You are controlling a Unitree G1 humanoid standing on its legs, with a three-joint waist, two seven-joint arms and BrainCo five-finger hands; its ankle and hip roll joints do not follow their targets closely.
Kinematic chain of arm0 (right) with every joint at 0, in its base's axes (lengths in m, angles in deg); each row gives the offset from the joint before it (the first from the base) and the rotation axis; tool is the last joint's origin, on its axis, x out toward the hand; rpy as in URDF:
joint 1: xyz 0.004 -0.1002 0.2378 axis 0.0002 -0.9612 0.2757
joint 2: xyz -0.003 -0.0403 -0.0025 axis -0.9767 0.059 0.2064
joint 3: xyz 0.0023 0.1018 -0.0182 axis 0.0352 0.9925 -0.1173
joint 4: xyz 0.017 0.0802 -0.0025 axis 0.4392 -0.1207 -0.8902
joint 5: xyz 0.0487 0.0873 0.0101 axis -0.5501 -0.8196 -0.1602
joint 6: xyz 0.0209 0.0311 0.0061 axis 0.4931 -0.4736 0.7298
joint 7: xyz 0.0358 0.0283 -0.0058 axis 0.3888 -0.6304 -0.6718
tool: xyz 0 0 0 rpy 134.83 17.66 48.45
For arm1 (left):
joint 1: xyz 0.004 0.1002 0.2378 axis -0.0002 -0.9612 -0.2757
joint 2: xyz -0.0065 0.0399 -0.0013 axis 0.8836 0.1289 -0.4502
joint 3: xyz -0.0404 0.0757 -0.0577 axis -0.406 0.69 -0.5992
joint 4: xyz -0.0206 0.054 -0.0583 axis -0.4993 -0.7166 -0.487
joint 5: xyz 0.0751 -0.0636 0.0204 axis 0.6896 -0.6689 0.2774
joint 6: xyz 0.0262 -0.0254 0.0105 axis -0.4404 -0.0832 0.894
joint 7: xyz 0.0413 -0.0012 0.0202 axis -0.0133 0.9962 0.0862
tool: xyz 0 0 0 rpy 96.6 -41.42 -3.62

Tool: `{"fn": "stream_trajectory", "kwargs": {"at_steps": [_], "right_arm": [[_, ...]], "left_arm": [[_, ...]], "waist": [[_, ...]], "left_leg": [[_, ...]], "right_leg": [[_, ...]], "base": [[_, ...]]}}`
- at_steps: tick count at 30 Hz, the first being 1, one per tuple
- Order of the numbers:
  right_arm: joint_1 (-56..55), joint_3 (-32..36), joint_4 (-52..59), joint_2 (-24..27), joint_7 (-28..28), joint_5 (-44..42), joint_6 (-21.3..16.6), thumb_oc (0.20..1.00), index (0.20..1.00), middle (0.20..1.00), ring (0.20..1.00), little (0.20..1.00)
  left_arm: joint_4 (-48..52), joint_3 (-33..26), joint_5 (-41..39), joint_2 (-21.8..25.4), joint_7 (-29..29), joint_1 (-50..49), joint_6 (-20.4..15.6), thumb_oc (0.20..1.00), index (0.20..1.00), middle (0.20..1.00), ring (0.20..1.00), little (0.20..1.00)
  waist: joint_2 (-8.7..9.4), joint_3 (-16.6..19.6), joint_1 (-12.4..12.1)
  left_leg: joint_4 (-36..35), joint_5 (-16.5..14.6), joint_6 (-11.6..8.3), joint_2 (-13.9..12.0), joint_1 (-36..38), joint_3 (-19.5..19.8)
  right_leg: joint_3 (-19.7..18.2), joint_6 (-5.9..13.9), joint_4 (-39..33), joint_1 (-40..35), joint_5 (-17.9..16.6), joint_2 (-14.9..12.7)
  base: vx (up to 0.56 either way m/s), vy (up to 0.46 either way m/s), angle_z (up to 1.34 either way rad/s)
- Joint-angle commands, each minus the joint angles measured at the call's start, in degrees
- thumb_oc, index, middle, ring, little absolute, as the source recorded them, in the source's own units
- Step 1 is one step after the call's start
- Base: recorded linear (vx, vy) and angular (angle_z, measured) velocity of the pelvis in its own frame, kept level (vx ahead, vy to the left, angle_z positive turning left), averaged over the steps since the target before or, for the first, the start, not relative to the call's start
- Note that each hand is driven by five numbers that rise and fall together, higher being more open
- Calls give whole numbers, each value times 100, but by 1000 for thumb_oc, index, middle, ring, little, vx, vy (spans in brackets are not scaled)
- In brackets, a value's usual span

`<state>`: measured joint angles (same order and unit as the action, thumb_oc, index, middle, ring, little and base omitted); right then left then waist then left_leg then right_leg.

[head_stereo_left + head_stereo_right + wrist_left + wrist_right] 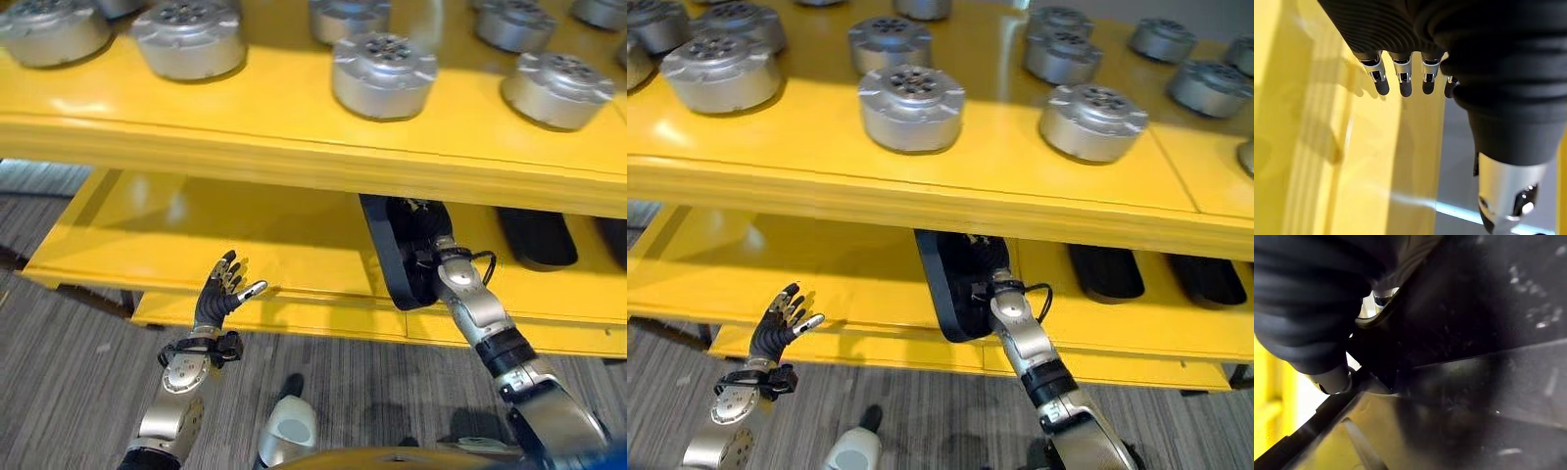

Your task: Move parts from the plastic box to the shelf.

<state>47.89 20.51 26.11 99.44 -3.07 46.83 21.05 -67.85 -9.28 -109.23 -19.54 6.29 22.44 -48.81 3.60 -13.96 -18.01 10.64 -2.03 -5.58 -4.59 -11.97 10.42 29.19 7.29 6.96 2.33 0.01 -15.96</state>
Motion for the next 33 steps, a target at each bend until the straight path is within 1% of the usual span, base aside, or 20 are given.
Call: {"fn": "stream_trajectory", "kwargs": {"at_steps": [1,2,4,5,7,8,9,10,11,12,13,14,16,18,19,20,23,25,28,33], "right_arm": [[520,25,243,212,-261,14,-268,200,200,200,200,200],[701,36,89,272,-305,7,-265,200,200,200,200,200],[1170,78,-266,385,-417,-69,-245,200,200,200,200,200],[1190,77,-280,389,-415,-73,-250,200,200,200,200,200],[1488,111,-505,487,-500,-113,-244,200,200,200,200,200],[1504,109,-519,491,-497,-118,-250,200,200,200,200,200],[1687,118,-650,557,-536,-149,-243,200,200,200,200,200],[1939,155,-855,605,-548,-317,-292,200,200,200,200,200],[2219,119,-1070,725,-610,-301,-272,200,200,200,200,200],[2367,138,-1198,774,-647,-328,-286,200,200,200,200,200],[2850,112,-1702,966,-746,-291,-279,200,200,200,200,200],[2877,106,-1729,971,-739,-298,-291,200,200,200,200,200],[3356,27,-2330,1190,-813,-279,-261,200,200,200,200,200],[3525,-5,-2604,1268,-811,-282,-266,200,200,200,200,200],[3734,-95,-2984,1421,-816,-226,-219,200,200,200,200,200],[3763,-107,-3015,1427,-804,-234,-232,200,200,200,200,200],[4249,-309,-3882,1763,-763,-128,-116,200,200,200,200,200],[4353,-375,-4012,1842,-743,-113,-113,200,200,200,200,200],[4664,-617,-4364,2184,-699,-39,-65,200,200,200,200,200],[4898,-896,-4468,2455,-651,73,-44,200,200,200,200,200]], "left_arm": [[631,72,-254,327,-50,14,-402,1000,1000,1000,1000,1000],[634,99,-280,340,-67,82,-427,1000,1000,1000,1000,1000],[733,209,-364,361,-102,174,-482,1000,1000,1000,1000,1000],[730,208,-364,359,-104,186,-482,1000,1000,1000,1000,1000],[814,246,-421,360,-111,196,-505,1000,1000,1000,1000,1000],[813,245,-422,358,-111,205,-505,1000,1000,1000,1000,1000],[847,278,-418,361,-117,223,-515,1000,1000,1000,1000,1000],[893,344,-483,371,-91,251,-557,1000,1000,1000,1000,1000],[918,447,-534,380,-83,287,-582,1000,1000,1000,1000,1000],[947,520,-554,389,-75,310,-591,1000,1000,1000,1000,1000],[1009,665,-594,427,-77,388,-615,1000,1000,1000,1000,1000],[1003,665,-594,423,-78,403,-617,1000,1000,1000,1000,1000],[1077,806,-625,460,-96,529,-647,1000,1000,1000,1000,1000],[1095,834,-637,468,-109,583,-665,1000,1000,1000,1000,1000],[1154,875,-645,494,-122,632,-673,1000,1000,1000,1000,1000],[1152,875,-645,487,-123,644,-673,1000,1000,1000,1000,1000],[1270,950,-643,558,-136,769,-698,1000,1000,1000,1000,1000],[1300,965,-650,548,-132,793,-710,1000,1000,1000,1000,1000],[1340,1088,-660,601,-109,904,-741,1000,1000,1000,1000,1000],[1383,1167,-675,629,-98,1026,-802,1000,1000,1000,1000,1000]], "waist": [[-171,22,64],[-210,-65,57],[-348,-286,63],[-348,-290,62],[-435,-406,66],[-434,-408,61],[-479,-468,56],[-510,-527,70],[-546,-590,70],[-573,-615,68],[-638,-682,85],[-638,-686,83],[-684,-764,95],[-702,-799,99],[-722,-821,95],[-727,-825,95],[-792,-894,92],[-810,-905,86],[-815,-928,72],[-836,-963,43]], "left_leg": [[255,-64,143,77,-268,-269],[423,-108,137,106,-394,-260],[880,-252,147,164,-678,-249],[905,-263,149,167,-699,-250],[1160,-360,170,190,-861,-250],[1181,-370,172,192,-878,-255],[1317,-404,169,198,-991,-266],[1444,-437,177,196,-1136,-289],[1621,-485,193,236,-1291,-291],[1680,-507,202,251,-1367,-265],[1864,-561,212,299,-1556,-255],[1876,-566,213,300,-1571,-258],[2030,-604,235,355,-1733,-237],[2111,-626,244,384,-1817,-227],[2152,-641,252,402,-1887,-215],[2160,-645,252,403,-1898,-216],[2238,-651,267,440,-2069,-206],[2237,-651,274,441,-2101,-202],[2300,-652,291,487,-2255,-164],[2330,-660,299,542,-2408,-141]], "right_leg": [[-375,66,1178,-80,611,-159],[-402,54,1332,20,666,-200],[-498,20,1809,311,807,-291],[-504,22,1831,330,817,-298],[-598,8,2134,541,928,-328],[-607,8,2155,562,938,-334],[-638,14,2291,665,983,-362],[-704,-11,2437,825,1074,-351],[-748,-17,2647,998,1124,-378],[-757,-28,2694,1054,1174,-381],[-816,-41,2916,1271,1252,-418],[-822,-41,2928,1288,1258,-421],[-844,-57,3085,1436,1297,-447],[-855,-60,3166,1519,1320,-465],[-854,-57,3222,1588,1353,-476],[-857,-57,3231,1600,1357,-479],[-873,-62,3333,1787,1400,-483],[-877,-62,3355,1831,1406,-485],[-856,-55,3417,1953,1427,-487],[-830,-34,3466,2054,1450,-507]], "base": [[-110,2,19],[-89,34,15],[-125,55,12],[-74,22,3],[-57,24,7],[-64,20,5],[-77,20,-3],[-115,33,-9],[-100,24,-15],[-109,33,-14],[-71,19,-8],[-63,27,-1],[-43,6,0],[-39,0,0],[-33,-1,2],[-36,-5,4],[-32,0,5],[0,0,0],[1,-26,5],[5,-10,4]]}}
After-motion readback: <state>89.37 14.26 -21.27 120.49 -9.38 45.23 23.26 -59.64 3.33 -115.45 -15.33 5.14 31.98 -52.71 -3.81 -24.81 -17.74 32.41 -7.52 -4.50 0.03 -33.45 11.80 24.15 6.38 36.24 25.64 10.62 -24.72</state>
